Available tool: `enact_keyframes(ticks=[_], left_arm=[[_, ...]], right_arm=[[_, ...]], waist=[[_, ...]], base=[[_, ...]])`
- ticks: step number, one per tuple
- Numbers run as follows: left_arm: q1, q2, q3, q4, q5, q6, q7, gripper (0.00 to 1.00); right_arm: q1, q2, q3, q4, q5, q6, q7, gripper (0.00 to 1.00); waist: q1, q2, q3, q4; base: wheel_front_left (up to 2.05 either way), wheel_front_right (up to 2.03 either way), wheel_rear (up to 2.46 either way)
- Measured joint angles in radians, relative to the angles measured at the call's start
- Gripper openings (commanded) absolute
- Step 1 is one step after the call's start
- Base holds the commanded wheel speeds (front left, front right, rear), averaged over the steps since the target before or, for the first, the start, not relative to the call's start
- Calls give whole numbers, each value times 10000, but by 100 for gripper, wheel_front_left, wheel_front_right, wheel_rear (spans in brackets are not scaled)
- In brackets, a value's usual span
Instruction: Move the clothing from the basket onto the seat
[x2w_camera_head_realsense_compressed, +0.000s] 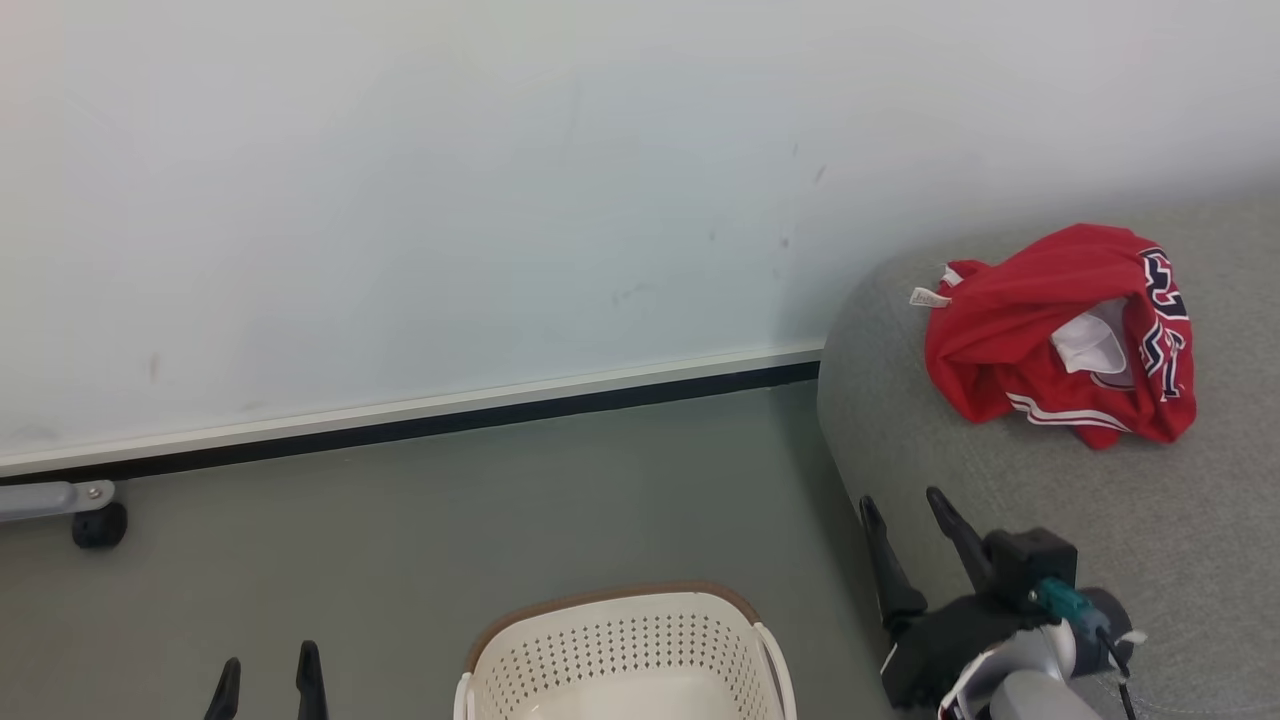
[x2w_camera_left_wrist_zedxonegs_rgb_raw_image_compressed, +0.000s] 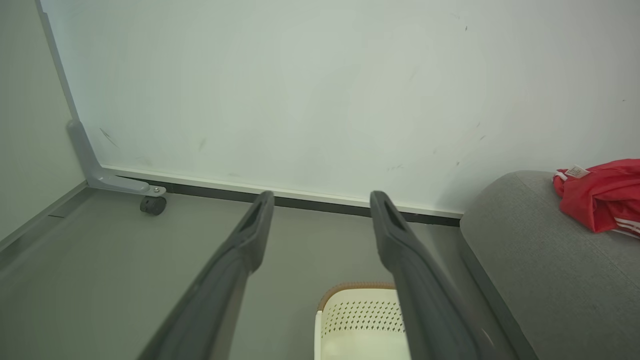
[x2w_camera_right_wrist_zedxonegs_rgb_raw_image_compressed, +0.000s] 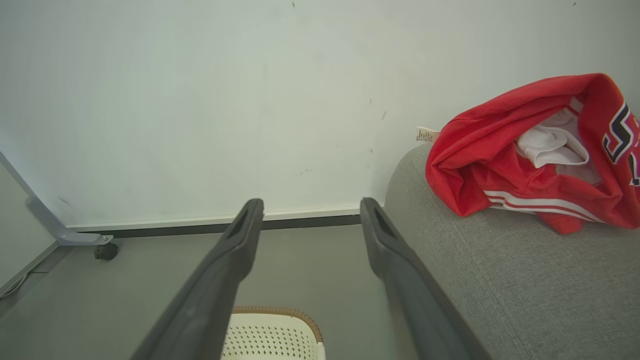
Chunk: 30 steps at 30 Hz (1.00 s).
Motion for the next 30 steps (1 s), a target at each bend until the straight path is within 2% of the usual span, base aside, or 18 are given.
enact_keyframes(ticks=[17,30], left_arm=[[360,4,194,-512,443,73,-54,100],[395,13,257,-594,815,75,-54,100]], right_arm=[[2334,-144,-525,-2658,-368,-520,-2,100],[2847,-178,-953,-3639,-617,-612,-2,100]], waist=[[0,0,2,363],[0,1,136,234]], base=[[0,0,0],[0,0,0]])
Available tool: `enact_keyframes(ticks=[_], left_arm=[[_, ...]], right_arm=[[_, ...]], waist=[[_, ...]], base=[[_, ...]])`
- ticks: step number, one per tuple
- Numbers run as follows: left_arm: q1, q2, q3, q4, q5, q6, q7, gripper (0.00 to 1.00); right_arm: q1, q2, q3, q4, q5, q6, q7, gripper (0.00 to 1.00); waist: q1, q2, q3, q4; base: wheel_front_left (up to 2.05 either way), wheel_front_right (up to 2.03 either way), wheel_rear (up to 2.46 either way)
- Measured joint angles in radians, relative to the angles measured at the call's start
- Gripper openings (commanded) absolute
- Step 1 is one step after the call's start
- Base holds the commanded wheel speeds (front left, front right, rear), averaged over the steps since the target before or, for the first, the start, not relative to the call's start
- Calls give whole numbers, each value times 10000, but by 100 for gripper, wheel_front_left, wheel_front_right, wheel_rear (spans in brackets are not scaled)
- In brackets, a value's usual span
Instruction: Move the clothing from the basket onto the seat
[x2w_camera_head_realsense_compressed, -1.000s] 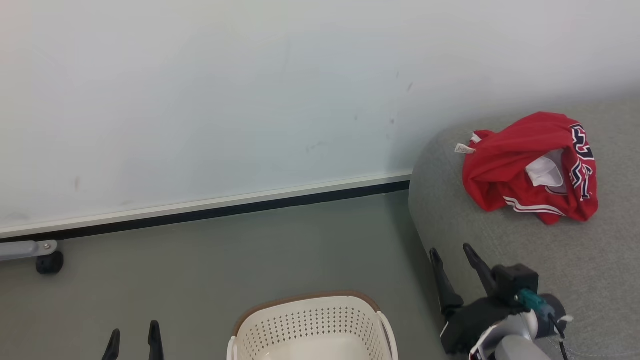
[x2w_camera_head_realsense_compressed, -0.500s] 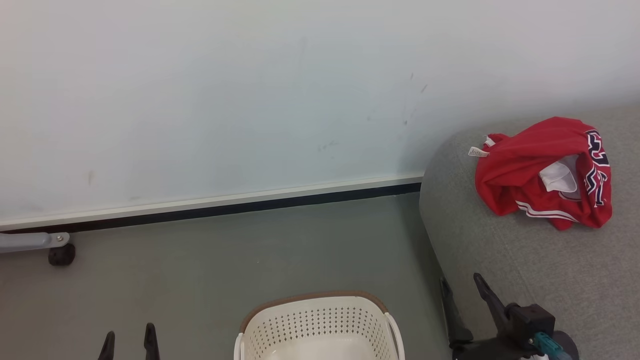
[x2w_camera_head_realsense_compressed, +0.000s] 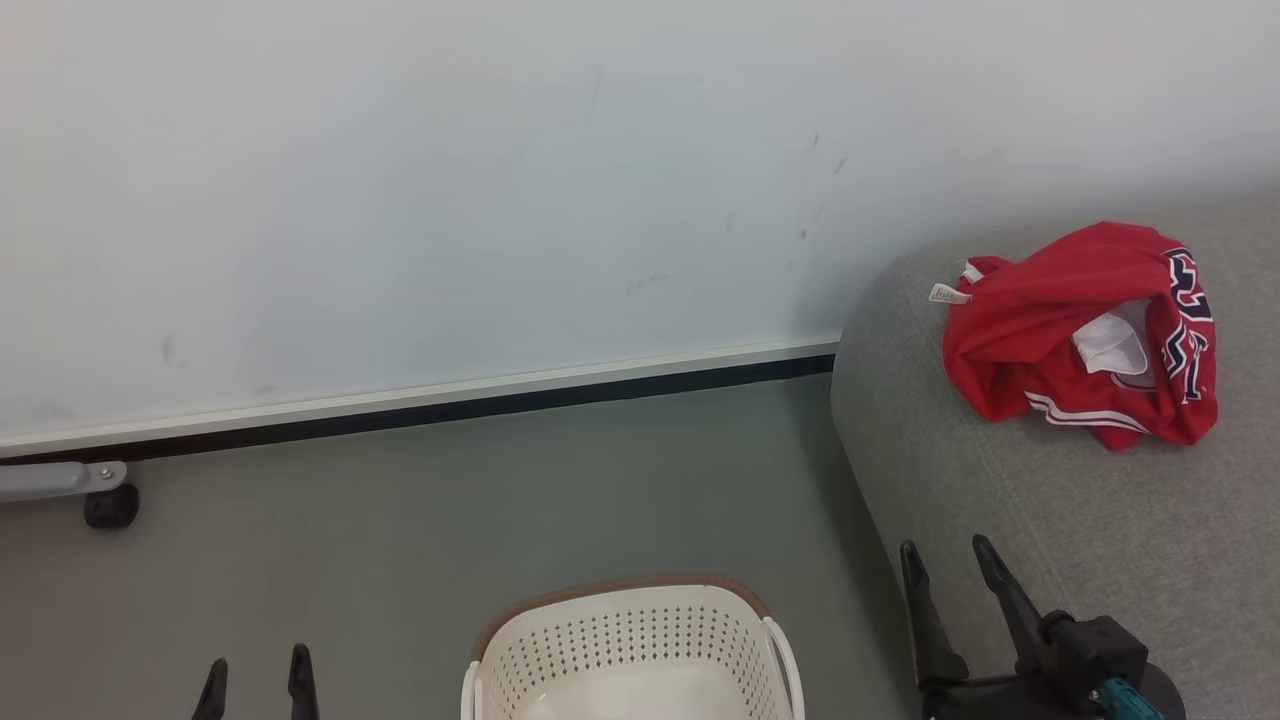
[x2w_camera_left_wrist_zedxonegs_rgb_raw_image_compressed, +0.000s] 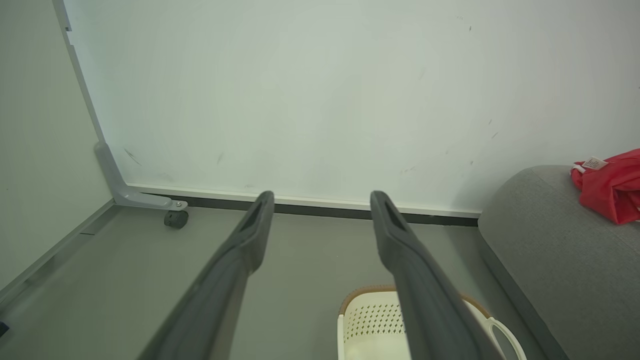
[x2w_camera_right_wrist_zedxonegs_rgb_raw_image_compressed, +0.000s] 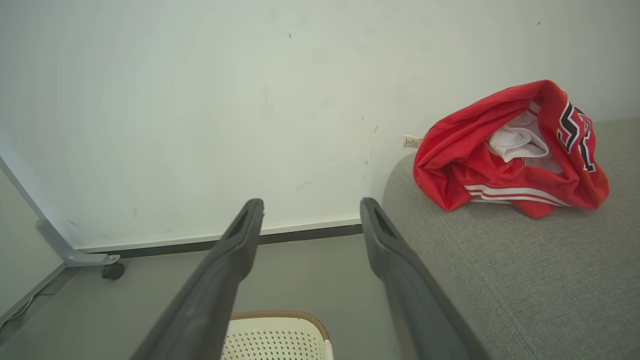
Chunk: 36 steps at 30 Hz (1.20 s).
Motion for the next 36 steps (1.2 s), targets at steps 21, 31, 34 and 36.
enact_keyframes(ticks=[21,31,34,36], left_arm=[[-42,15,82,23,347,0,0,100],[-37,2,155,128,583,0,13,0],[21,-188,88,451,583,0,13,0],[81,-278,81,600,566,-2,17,0]], right_arm=[[350,33,-456,-616,-360,-84,0,100],[360,100,-579,-581,-453,-86,13,0],[561,159,-537,-257,-453,-84,63,0],[729,194,-525,-107,-433,-75,73,0]], waist=[[0,-1,135,100],[1,0,202,93],[2,0,203,93],[2,0,205,93]], base=[[0,0,0],[0,0,0],[0,0,0],[0,0,0]])
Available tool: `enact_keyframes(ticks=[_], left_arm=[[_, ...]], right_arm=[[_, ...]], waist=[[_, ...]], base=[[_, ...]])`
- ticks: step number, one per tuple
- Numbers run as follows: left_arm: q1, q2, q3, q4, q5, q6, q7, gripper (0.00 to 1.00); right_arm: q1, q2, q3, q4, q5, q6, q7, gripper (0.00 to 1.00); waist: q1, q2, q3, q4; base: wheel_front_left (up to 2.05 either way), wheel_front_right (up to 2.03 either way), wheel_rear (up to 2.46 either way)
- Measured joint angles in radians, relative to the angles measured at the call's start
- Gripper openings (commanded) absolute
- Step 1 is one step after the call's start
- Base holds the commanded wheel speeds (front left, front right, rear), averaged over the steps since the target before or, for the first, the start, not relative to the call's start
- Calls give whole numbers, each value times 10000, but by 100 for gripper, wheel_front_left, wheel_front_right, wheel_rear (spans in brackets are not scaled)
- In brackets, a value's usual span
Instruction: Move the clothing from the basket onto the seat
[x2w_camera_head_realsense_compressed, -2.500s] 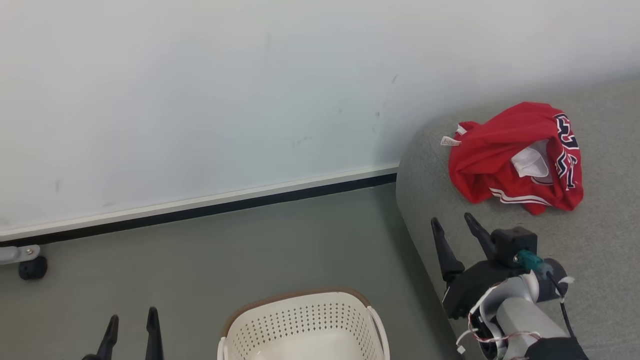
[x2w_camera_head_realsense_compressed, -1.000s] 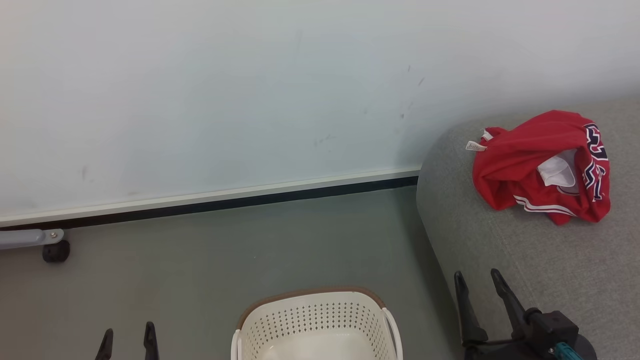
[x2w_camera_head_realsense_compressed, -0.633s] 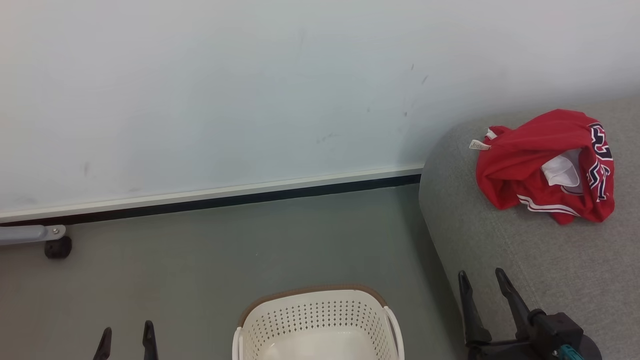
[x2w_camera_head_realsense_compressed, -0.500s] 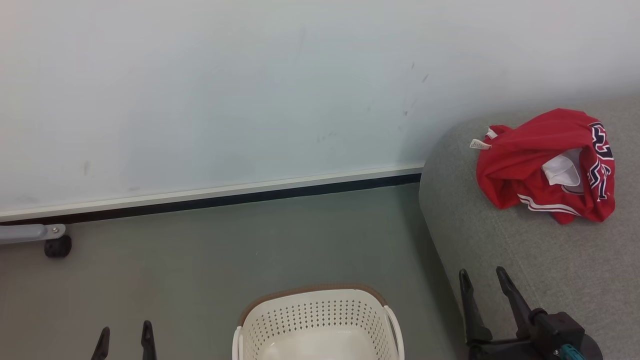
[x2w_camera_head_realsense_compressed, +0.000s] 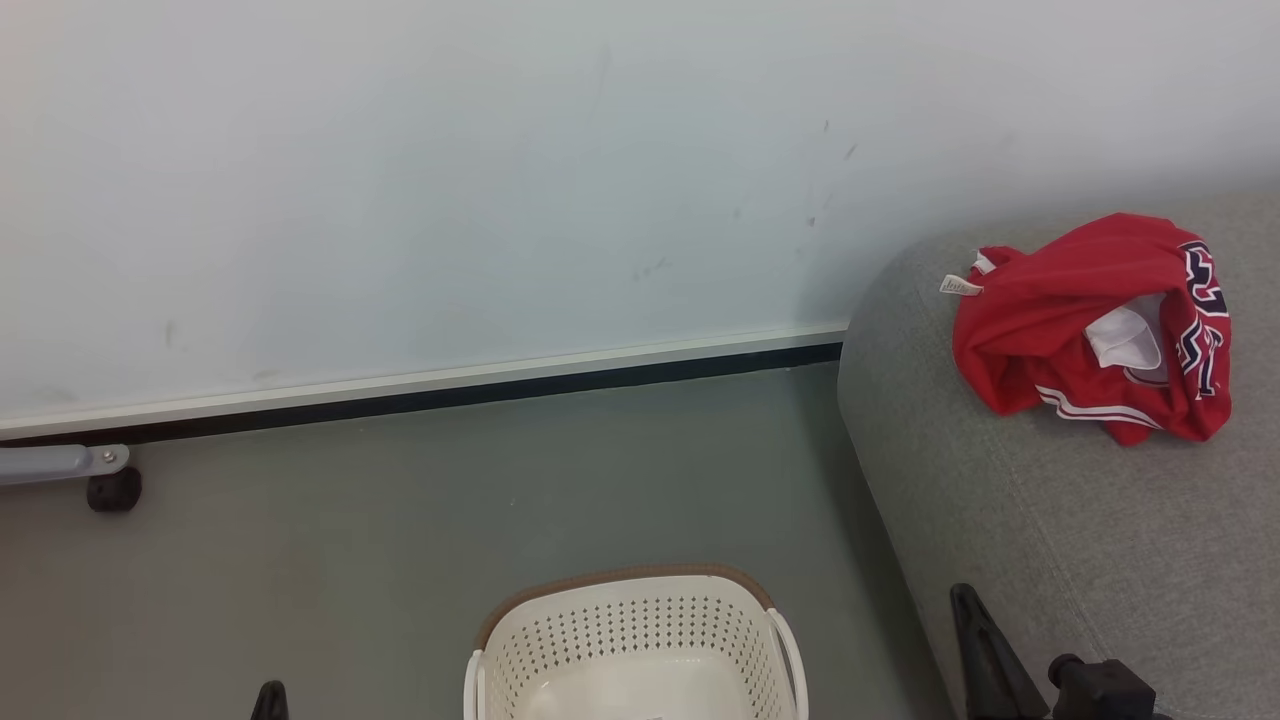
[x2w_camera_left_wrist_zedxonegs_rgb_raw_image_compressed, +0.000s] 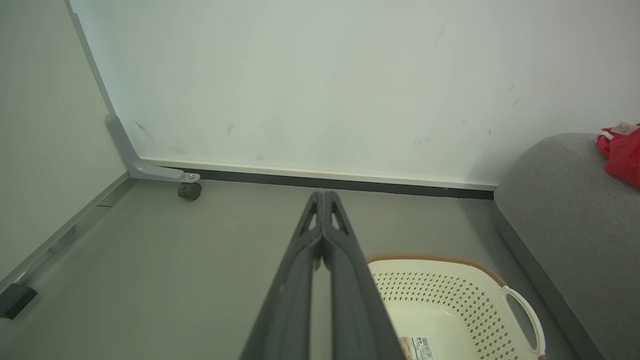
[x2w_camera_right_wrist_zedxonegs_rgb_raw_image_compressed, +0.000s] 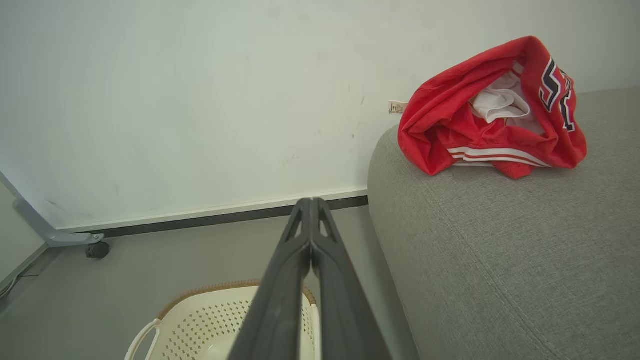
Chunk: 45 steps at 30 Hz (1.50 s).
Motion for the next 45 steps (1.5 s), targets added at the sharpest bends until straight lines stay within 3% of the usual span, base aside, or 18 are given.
enact_keyframes(ticks=[45], left_arm=[[-1052,-514,782,667,-5325,-1060,1701,0]], right_arm=[[-293,391,-2019,410,5614,1058,1666,0]], waist=[[0,0,154,295]], base=[[0,0,0]])
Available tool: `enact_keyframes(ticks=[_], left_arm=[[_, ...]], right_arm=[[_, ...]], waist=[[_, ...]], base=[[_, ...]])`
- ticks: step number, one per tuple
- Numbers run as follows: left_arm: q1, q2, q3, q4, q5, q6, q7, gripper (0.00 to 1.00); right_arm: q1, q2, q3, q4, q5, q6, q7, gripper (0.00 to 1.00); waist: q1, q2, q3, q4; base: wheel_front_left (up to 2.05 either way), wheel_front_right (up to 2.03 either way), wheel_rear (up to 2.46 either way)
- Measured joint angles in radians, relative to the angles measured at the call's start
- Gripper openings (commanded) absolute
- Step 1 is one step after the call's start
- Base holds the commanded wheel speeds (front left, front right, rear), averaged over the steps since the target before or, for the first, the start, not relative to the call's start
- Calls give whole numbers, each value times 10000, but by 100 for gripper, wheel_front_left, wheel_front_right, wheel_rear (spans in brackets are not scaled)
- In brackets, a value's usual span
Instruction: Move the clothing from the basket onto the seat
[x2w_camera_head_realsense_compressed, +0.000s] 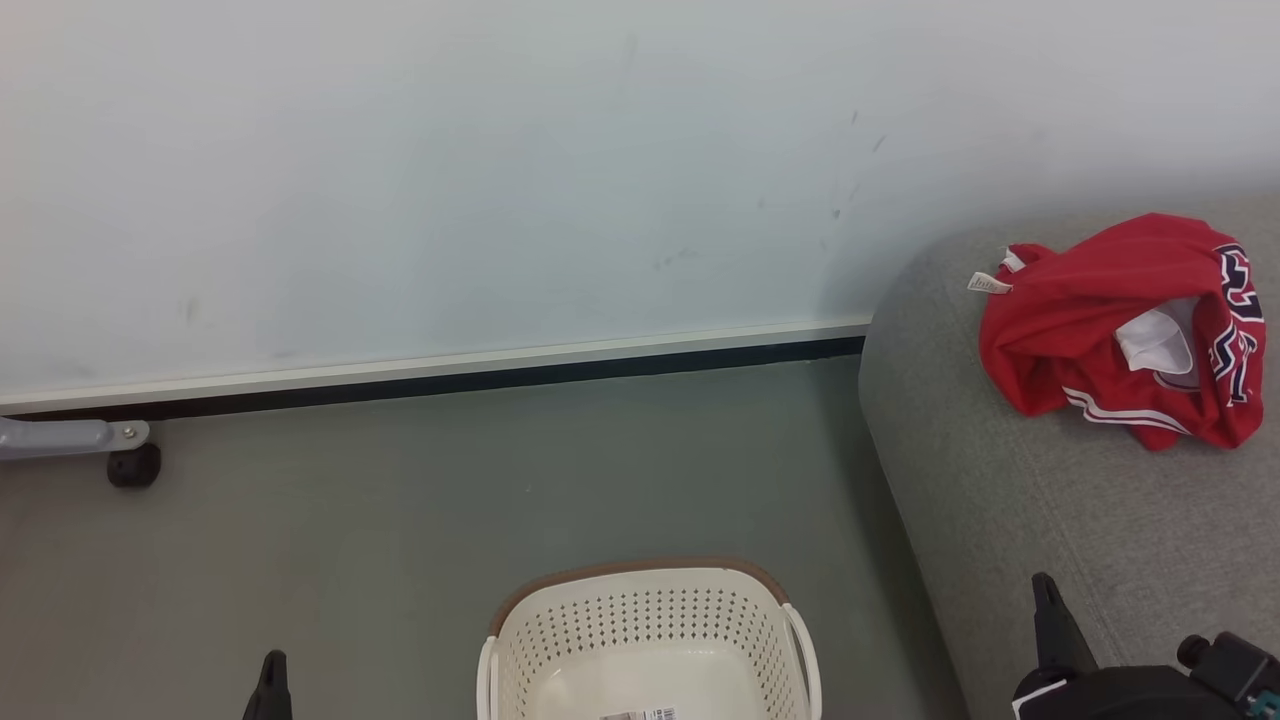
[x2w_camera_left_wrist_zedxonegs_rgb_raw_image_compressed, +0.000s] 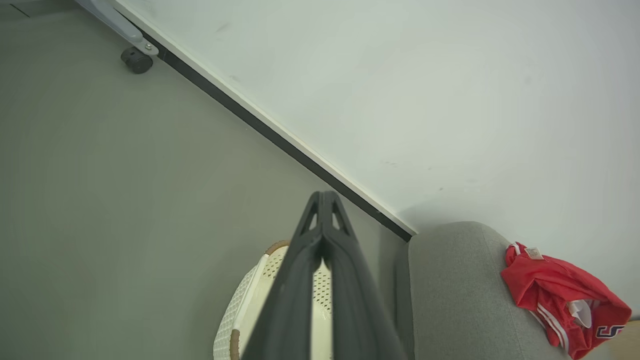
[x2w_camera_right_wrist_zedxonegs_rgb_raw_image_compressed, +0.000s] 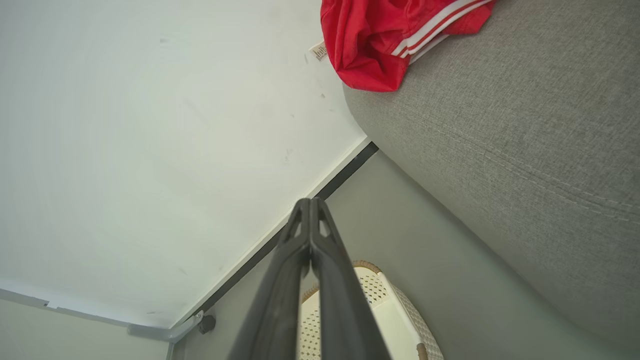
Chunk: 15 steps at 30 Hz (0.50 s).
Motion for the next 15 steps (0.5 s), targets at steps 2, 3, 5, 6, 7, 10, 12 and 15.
enact_keyframes(ticks=[2,3,5,6,7,10,12,15], left_arm=[[-24,-27,31,38,-313,-73,65,0],[-73,-48,48,59,-399,-84,75,0],[-196,-88,82,67,-619,-98,161,0],[-231,-107,105,75,-805,-136,201,0],[-260,-121,127,96,-926,-180,238,0],[-363,-159,207,123,-1256,-270,339,0],[-378,-186,236,157,-1563,-274,414,0],[-429,-228,274,224,-1883,-362,512,0]], right_arm=[[-87,17,-94,29,240,15,84,0],[-111,25,-134,29,359,63,96,0],[-114,58,-222,46,652,102,186,0],[-114,75,-272,65,769,123,201,0],[-114,84,-320,69,886,173,270,0],[-117,113,-451,86,1302,249,360,0],[-121,127,-539,96,1538,274,449,0],[-144,148,-679,113,1956,355,541,0]], waist=[[0,0,8,14],[0,0,11,20],[0,0,18,33],[0,0,22,40],[0,0,25,47],[-1,0,36,67],[-1,-1,42,80],[-1,0,53,100]], base=[[0,0,0],[0,0,0],[0,0,0],[0,0,0],[0,0,0],[0,0,0],[0,0,0],[0,0,0]])
